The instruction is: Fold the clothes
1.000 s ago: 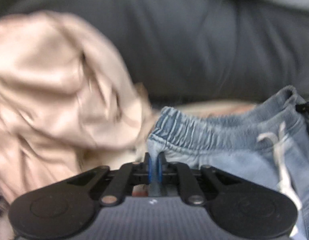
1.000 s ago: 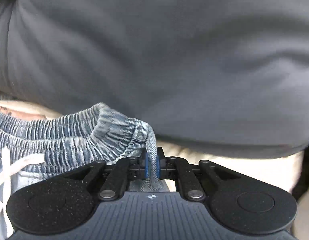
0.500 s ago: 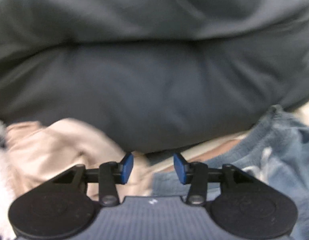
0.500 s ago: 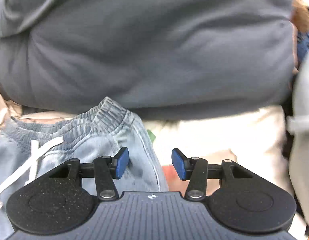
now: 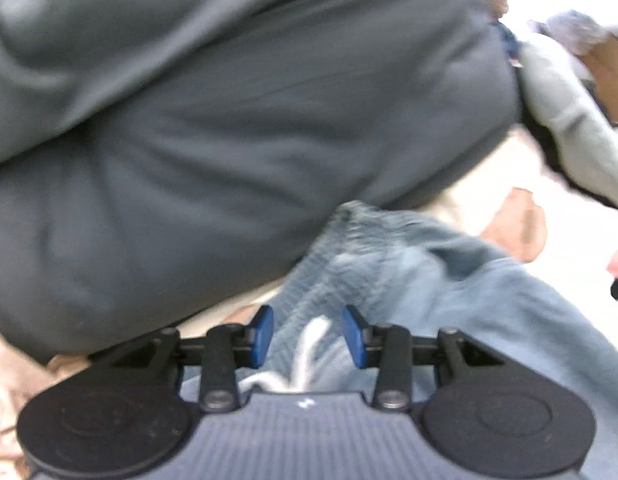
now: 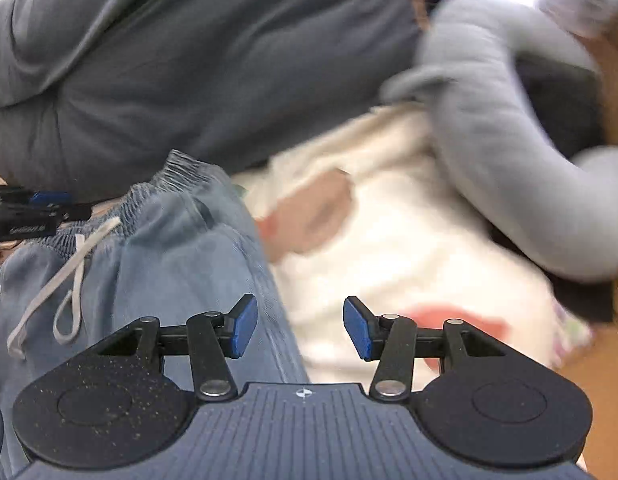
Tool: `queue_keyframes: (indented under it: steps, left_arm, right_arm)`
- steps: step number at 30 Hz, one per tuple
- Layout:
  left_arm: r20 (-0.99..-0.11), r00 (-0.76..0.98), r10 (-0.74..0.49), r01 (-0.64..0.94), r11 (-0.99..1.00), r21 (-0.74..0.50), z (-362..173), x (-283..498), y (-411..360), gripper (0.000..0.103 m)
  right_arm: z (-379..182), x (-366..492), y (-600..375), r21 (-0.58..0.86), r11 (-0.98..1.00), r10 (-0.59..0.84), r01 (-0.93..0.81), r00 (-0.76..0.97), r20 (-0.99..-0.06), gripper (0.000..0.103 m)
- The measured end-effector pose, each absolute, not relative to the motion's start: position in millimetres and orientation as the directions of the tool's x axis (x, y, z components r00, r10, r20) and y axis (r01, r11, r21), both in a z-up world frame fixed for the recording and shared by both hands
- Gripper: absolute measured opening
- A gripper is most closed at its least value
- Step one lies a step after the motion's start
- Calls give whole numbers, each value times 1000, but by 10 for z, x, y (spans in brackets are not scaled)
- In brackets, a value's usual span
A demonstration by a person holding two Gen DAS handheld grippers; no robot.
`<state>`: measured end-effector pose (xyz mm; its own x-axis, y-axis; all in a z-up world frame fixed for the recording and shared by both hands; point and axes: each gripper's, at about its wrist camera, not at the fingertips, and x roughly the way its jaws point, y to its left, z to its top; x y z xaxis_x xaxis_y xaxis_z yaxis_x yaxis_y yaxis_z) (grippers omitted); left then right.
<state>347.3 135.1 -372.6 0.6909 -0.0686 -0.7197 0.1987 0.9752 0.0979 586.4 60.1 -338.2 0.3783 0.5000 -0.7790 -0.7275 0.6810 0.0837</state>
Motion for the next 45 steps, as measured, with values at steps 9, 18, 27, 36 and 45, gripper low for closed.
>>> queue_keyframes:
  steps: [9,18,27,36,45]
  left_arm:
    - [-700,680,-218,376,923,78,-3600,3480,796,40]
    - [-706,586,-398,649,752,114,-3615,3563,280,42]
    - [-733,450,-511,840,520,153,-3607,3789,-106,42]
    - [-814,235,-531,972,148,184,-3825,3680,-367,49]
    - [-880,109,-463,989,-35,141,-4034,3744,-523,54]
  right_arm:
    - [-3280,5584,-345,63,791,402,-608,440,-803,55]
    - [-3508,5254,-993,81,837,336,-541,391,-857,55]
    - [-3723,5138,-990,108,841,333,-530,351,-875,55]
    - [-4007,5064,-885,121,842,326,-526,318,-890,55]
    - [-4204,5124,-691,78,809,312,-582,314,-897,55]
